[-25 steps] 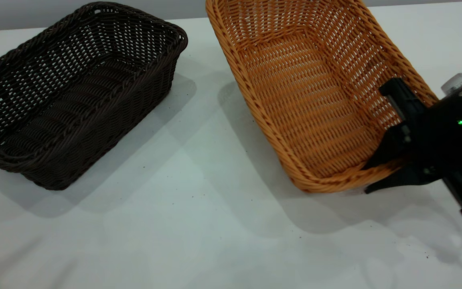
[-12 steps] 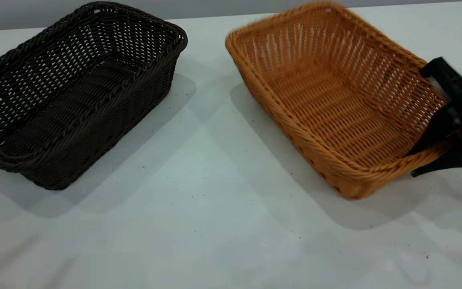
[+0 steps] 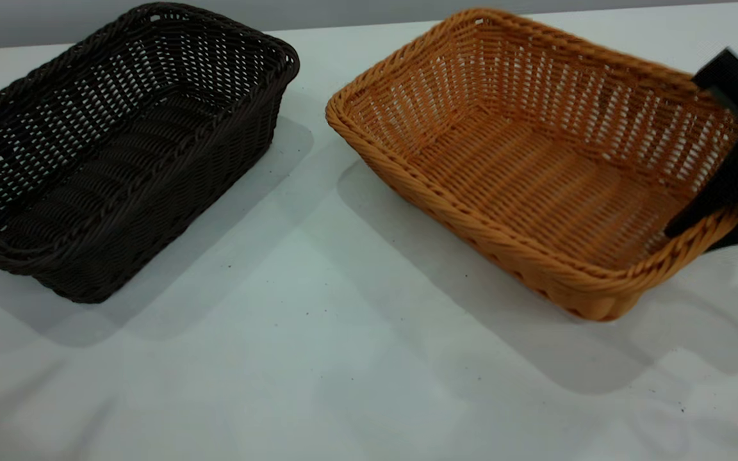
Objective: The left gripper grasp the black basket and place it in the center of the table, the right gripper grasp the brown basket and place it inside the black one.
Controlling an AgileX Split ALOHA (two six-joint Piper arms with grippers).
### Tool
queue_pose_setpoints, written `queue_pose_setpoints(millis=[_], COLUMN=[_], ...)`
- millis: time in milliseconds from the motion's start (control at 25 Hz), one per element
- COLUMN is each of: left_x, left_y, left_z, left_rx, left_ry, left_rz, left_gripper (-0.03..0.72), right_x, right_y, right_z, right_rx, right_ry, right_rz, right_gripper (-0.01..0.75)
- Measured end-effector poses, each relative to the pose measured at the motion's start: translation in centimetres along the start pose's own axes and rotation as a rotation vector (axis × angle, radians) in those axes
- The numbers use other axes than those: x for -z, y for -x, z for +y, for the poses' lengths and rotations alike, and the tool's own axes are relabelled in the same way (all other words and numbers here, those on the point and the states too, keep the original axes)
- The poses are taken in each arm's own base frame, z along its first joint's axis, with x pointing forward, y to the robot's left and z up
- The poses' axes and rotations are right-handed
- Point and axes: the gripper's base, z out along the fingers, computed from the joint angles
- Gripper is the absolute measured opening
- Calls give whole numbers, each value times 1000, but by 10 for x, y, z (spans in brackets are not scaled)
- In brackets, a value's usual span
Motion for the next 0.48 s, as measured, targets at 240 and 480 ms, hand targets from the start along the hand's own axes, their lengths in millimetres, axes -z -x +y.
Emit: queue_pose_setpoints(millis=[240, 480], left_x=[-17, -40], left_y=[-2, -7], left_z=[9, 19], left_rx=[83, 121], left_ry=[-5, -24], left_rz=[71, 169], left_gripper=[437, 437], right_x=[17, 34], right_y=[2, 10], right_z=[15, 37], right_rx=[116, 260], right_ry=[21, 0], right_rz=[-27, 40], right_gripper=[106, 106])
